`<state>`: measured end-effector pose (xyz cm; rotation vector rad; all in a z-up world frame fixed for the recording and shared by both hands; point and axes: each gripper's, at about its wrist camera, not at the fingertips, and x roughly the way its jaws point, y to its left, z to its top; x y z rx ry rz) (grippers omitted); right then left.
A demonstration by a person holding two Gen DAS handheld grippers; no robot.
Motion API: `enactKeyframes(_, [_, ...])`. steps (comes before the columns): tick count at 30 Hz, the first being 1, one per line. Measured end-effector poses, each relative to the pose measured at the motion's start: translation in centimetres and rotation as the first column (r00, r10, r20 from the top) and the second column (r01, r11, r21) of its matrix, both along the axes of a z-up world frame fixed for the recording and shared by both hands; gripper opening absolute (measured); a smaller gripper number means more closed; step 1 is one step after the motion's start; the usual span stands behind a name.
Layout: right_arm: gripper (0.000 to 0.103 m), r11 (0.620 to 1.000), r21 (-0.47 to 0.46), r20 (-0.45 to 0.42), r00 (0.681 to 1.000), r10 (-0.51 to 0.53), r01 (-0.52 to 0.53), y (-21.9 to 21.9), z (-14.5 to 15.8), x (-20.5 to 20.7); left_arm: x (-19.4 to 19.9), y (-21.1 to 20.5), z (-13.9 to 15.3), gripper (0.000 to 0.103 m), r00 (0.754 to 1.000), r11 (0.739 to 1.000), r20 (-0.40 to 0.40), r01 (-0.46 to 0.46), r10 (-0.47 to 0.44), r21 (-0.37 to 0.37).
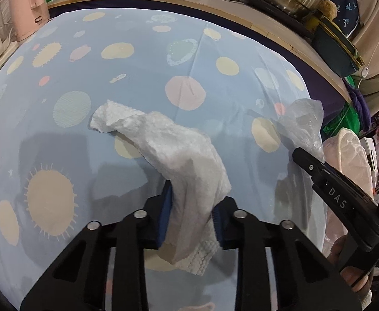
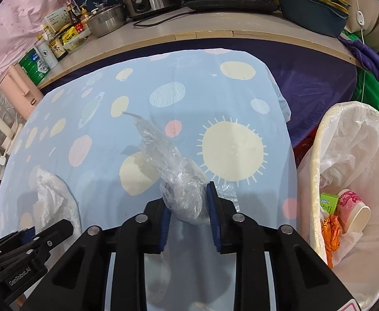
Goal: Collect trash
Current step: 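Grasp the white wipe with the left tool while the right tool grasps the plastic wrap, then lift the wipe and plastic wrap and carry them over the bin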
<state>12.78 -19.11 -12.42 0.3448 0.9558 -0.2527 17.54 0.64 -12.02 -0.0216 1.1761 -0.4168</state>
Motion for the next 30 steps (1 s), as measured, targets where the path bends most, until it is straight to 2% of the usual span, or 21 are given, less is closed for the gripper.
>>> enactKeyframes(2, [0.024,1.000,0.005,0.013,1.000,0.001,-0.001,0.1,0.6,-0.6,-0.3,-0.2,0.3,0.014,1.000,1.000,-0.002,0.009,-0.009,-0.007])
enactKeyframes(6, [0.024,1.000,0.016,0.042,0.999,-0.001,0.000,0.4,1.8,-2.0,-1.3,-0.1,1.5,0.009,1.000,1.000,0.016,0.025,-0.025,-0.019])
enactKeyframes(17, [0.024,0.999,0.033,0.114,0.993,-0.015,0.011,0.7,5.4,-6.3,-4.8,-1.0,5.8,0.009,0.993,0.997,0.095,0.074,-0.070,-0.036])
enactKeyframes(30, [0.024,0.995,0.038,0.203,0.975,-0.094,0.088,-2.0,8.6,-12.3,-9.5,-4.9,10.0,0.009,0.965,0.981,0.189,0.193,-0.184,-0.032])
